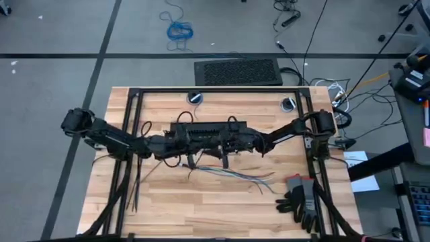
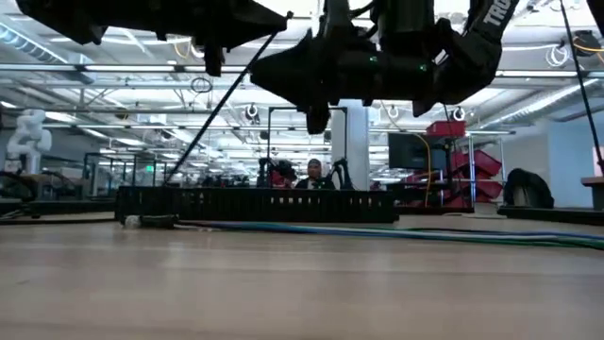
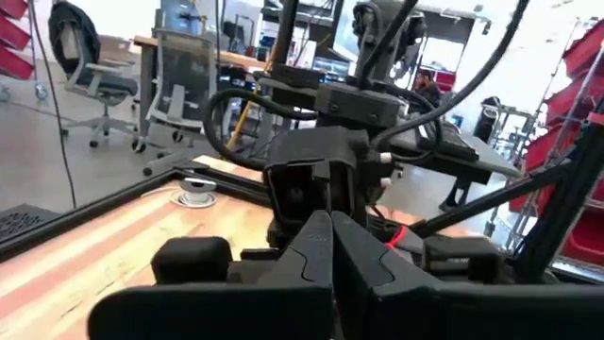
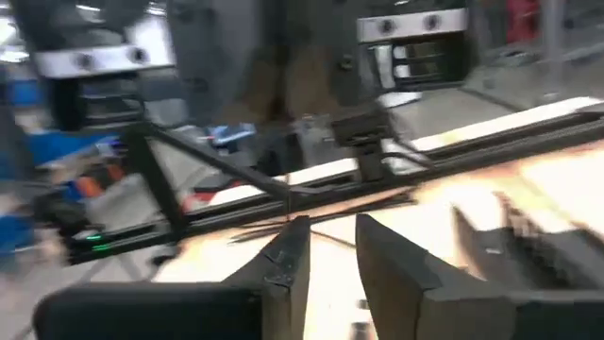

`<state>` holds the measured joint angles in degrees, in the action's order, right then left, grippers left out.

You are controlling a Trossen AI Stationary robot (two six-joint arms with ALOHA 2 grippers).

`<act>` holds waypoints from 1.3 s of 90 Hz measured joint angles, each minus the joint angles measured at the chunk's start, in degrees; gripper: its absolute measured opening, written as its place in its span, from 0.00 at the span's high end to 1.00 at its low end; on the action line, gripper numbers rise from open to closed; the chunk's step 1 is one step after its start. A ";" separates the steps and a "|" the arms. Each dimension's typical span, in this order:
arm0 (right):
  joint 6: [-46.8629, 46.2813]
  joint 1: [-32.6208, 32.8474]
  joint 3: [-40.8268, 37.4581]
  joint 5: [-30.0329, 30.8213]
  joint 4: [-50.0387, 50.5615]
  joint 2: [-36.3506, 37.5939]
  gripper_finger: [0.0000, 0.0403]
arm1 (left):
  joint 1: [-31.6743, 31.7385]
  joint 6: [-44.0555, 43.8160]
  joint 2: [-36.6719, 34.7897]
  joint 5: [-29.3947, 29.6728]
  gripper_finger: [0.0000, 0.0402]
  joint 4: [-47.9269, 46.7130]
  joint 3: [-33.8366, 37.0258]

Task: Ziptie cables
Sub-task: Wrap the cable wires with zip tie

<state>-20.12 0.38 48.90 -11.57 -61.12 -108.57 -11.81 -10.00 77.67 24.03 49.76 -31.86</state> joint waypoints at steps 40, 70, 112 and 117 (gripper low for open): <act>2.79 0.47 0.00 -0.23 0.68 0.00 0.68 | -0.01 -4.65 -0.01 0.42 1.00 -3.85 0.07; 3.22 -1.68 0.00 -0.44 -0.81 0.00 0.68 | -0.01 -6.12 0.00 0.39 1.00 -7.01 0.07; 3.53 -1.70 0.00 1.04 -1.45 0.02 0.99 | 0.26 -5.93 0.00 0.46 1.00 -6.48 0.04; 4.05 -1.68 0.00 1.79 -1.36 0.02 1.00 | 0.26 -5.55 0.00 0.48 1.00 -6.53 0.04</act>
<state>-16.08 -1.30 48.90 -9.78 -62.48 -108.55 -11.55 -15.55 77.67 24.51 43.22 -31.81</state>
